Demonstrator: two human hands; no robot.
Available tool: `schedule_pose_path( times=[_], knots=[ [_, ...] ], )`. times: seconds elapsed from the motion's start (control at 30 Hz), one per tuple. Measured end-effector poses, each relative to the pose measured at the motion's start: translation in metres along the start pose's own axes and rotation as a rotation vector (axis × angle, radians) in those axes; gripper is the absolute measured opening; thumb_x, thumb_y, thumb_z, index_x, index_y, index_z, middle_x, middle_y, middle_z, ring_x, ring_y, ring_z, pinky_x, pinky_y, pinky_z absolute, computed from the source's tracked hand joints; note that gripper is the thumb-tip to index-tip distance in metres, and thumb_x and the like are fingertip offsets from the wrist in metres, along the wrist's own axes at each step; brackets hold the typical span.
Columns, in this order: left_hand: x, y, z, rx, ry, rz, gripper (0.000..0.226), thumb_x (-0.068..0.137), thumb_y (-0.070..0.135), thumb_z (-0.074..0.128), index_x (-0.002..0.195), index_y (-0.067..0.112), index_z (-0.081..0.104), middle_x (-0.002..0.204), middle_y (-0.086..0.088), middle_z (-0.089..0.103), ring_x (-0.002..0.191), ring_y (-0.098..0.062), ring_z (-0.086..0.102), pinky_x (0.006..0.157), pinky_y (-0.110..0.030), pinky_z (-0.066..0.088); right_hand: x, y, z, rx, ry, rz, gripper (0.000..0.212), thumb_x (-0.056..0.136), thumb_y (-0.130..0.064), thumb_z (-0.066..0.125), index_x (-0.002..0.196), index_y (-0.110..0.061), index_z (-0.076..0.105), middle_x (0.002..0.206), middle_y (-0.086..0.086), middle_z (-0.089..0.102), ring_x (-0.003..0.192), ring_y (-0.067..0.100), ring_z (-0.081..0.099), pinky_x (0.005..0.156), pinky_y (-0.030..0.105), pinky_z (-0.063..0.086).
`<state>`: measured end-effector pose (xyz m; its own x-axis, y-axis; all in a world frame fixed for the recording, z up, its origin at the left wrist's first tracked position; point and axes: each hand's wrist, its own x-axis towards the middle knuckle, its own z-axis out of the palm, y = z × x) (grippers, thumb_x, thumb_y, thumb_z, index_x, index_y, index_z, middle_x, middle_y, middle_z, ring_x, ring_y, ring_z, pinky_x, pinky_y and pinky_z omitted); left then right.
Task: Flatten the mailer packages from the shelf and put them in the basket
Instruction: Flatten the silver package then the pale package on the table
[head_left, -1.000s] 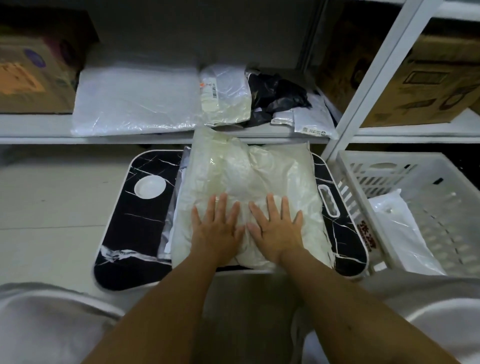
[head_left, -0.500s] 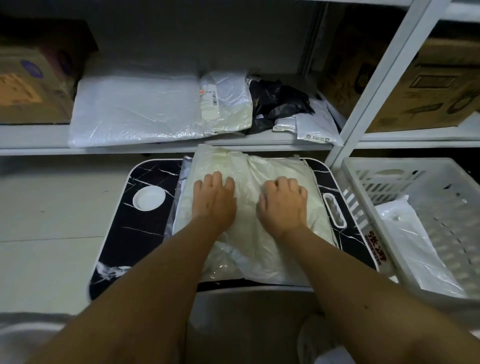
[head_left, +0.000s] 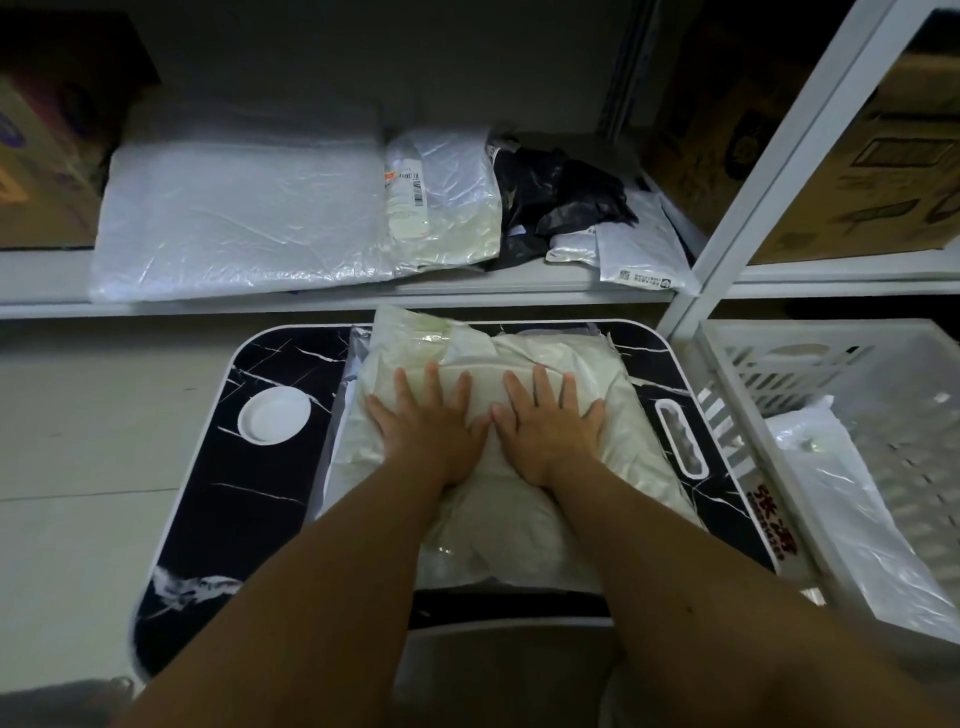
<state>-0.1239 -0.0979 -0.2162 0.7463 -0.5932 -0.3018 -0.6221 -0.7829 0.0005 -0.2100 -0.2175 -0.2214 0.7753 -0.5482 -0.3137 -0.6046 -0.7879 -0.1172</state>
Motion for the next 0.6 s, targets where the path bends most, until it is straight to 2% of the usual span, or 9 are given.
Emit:
schedule_pose_path(
  times=[0.1,0.17,0.23,0.3,0.37,0.43,0.6],
  knots=[
    [-0.001,0.002,-0.002,0.011,0.038,-0.024,0.067,0.093,0.063,0.004,0.152,0.031,-0.001,0.161,-0.006,-0.002,0.146,-0.039,-0.001,0.109,-0.067,0.009,0.002,-0.001,0.003,0.025,0.035,0.020,0.062,0.096,-0.063,0.009,0.153,-0.040,0.006,0.163,-0.003,-0.001,0.149,0.032,-0.006,0.113,0.064,0.001],
    [0.003,0.002,-0.012,-0.027,0.130,-0.071,0.061,0.097,0.056,0.010,0.146,0.023,0.025,0.152,-0.009,0.028,0.138,-0.035,0.026,0.102,-0.060,0.026,0.006,-0.002,-0.001,0.054,0.157,0.040,0.057,0.098,-0.057,0.016,0.146,-0.033,0.032,0.156,0.004,0.027,0.143,0.032,0.019,0.112,0.060,0.015],
    [0.014,-0.002,-0.024,-0.107,0.298,-0.150,0.051,0.099,0.047,0.020,0.130,0.015,0.045,0.129,-0.010,0.048,0.119,-0.029,0.045,0.093,-0.049,0.039,0.012,-0.003,-0.011,0.098,0.374,0.110,0.050,0.100,-0.047,0.021,0.129,-0.021,0.052,0.132,0.008,0.052,0.121,0.029,0.045,0.102,0.050,0.032],
    [0.031,-0.010,-0.035,-0.141,0.436,-0.222,0.040,0.099,0.037,0.030,0.122,0.009,0.049,0.119,-0.013,0.052,0.110,-0.028,0.050,0.091,-0.043,0.043,0.023,0.003,-0.024,0.155,0.557,0.241,0.043,0.101,-0.040,0.026,0.120,-0.014,0.054,0.119,0.009,0.055,0.109,0.026,0.049,0.092,0.044,0.038],
    [0.048,-0.019,-0.045,-0.212,0.438,-0.295,0.035,0.099,0.031,0.035,0.122,0.006,0.046,0.121,-0.015,0.053,0.113,-0.031,0.049,0.092,-0.042,0.041,0.035,0.014,-0.040,0.225,0.622,0.374,0.037,0.102,-0.036,0.030,0.122,-0.012,0.051,0.120,0.011,0.052,0.111,0.027,0.047,0.091,0.045,0.038],
    [0.065,-0.025,-0.051,-0.302,0.357,-0.349,0.036,0.097,0.029,0.039,0.125,0.005,0.041,0.125,-0.015,0.052,0.118,-0.032,0.047,0.095,-0.044,0.039,0.047,0.027,-0.054,0.292,0.548,0.464,0.037,0.102,-0.034,0.032,0.128,-0.011,0.047,0.128,0.014,0.049,0.118,0.031,0.044,0.094,0.047,0.037],
    [0.099,-0.034,-0.054,-0.628,0.186,-0.520,0.044,0.099,0.029,0.040,0.136,0.006,0.031,0.136,-0.017,0.046,0.128,-0.035,0.040,0.104,-0.049,0.033,0.089,0.055,-0.066,0.501,0.154,0.593,0.051,0.099,-0.040,0.037,0.140,-0.010,0.036,0.141,0.017,0.042,0.129,0.038,0.040,0.104,0.053,0.033]
  ],
)
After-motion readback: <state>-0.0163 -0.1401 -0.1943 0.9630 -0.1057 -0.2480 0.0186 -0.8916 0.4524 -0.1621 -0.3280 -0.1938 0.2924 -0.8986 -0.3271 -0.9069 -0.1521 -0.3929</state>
